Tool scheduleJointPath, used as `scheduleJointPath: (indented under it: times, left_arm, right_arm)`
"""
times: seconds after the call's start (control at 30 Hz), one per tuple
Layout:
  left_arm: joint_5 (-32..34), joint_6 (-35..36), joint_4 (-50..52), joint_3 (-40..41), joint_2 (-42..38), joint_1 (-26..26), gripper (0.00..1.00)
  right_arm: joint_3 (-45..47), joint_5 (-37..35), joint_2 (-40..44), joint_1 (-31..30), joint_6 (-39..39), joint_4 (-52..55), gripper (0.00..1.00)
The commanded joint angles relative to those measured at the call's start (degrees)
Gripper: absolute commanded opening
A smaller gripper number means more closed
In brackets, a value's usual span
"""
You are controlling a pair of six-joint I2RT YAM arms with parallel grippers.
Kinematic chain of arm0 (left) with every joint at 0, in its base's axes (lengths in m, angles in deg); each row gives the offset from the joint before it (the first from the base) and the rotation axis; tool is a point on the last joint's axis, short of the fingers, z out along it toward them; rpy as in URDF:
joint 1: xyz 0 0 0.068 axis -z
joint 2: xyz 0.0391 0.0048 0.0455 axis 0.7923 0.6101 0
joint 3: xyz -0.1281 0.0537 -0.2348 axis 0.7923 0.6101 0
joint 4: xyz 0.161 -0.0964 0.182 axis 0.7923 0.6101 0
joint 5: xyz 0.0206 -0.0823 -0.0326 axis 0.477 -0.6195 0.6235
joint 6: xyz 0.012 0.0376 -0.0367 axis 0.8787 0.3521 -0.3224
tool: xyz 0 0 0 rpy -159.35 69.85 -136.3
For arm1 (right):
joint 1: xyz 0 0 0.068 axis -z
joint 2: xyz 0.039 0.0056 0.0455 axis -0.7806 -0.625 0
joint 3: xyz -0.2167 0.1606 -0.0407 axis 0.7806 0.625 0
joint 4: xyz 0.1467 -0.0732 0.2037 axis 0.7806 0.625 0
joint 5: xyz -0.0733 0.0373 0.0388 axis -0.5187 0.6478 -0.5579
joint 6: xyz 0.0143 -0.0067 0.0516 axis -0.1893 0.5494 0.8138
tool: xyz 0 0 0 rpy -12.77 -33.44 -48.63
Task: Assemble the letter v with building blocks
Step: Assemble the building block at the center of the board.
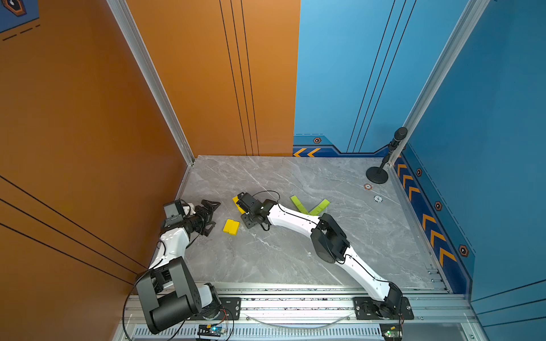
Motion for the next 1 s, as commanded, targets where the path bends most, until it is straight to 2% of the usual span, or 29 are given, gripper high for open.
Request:
scheduleJointPath:
  times: [0.0,0.23,0.5,0.97]
  left_arm:
    - [-0.6,0.1,0.0,0.1,0.4,-0.6,0.98]
    - [-0.5,0.2,0.1,0.1,0.4,-0.7,0.98]
    - [-0.4,0.2,0.1,0.1,0.4,-0.8,0.98]
    - [0.3,0.5,0.0,0.5,1.0,-0.8,0.98]
  right_arm:
    - [3.1,0.3,-1.3,-0.6,-1.3,7.2,0.48]
    - [3.6,0.4,-0.3,-0.6,-1.5,7.0,0.51]
    - [3.9,0.1,1.4,-0.9,-2.1,6.7,0.60]
    - [9.5,-3.3,9.2,-2.3,-3.2,5.2,0.73]
